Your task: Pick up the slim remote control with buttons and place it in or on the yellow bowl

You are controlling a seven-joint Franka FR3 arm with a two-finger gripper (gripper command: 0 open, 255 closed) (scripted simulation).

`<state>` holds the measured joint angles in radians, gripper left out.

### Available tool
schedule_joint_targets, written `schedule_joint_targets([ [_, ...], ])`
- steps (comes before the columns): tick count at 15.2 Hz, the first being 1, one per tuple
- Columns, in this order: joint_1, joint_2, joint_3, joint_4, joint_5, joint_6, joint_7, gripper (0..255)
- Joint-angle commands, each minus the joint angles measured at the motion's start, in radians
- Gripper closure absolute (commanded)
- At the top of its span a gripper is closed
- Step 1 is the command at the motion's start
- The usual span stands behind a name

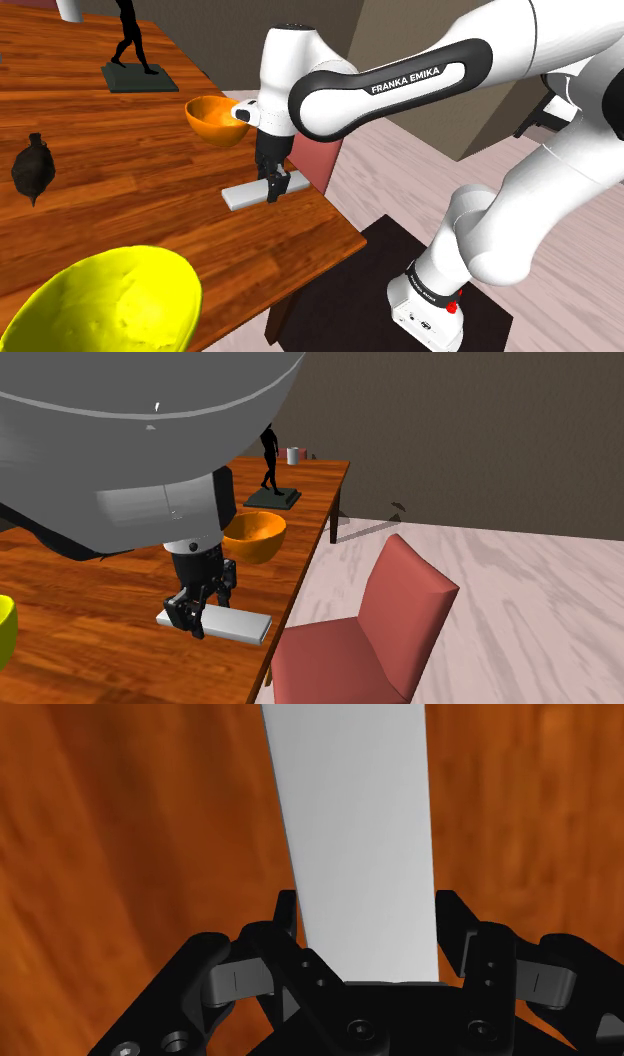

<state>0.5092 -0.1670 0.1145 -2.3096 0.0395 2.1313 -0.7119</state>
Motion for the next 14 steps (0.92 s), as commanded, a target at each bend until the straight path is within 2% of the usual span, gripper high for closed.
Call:
schedule_joint_targets([
  [1, 0.000, -0.006, -0.001, 0.006, 0.001, -0.014, 0.000, 255],
  [14, -0.001, -0.061, -0.005, 0.130, 0.003, -0.192, -0.001, 255],
])
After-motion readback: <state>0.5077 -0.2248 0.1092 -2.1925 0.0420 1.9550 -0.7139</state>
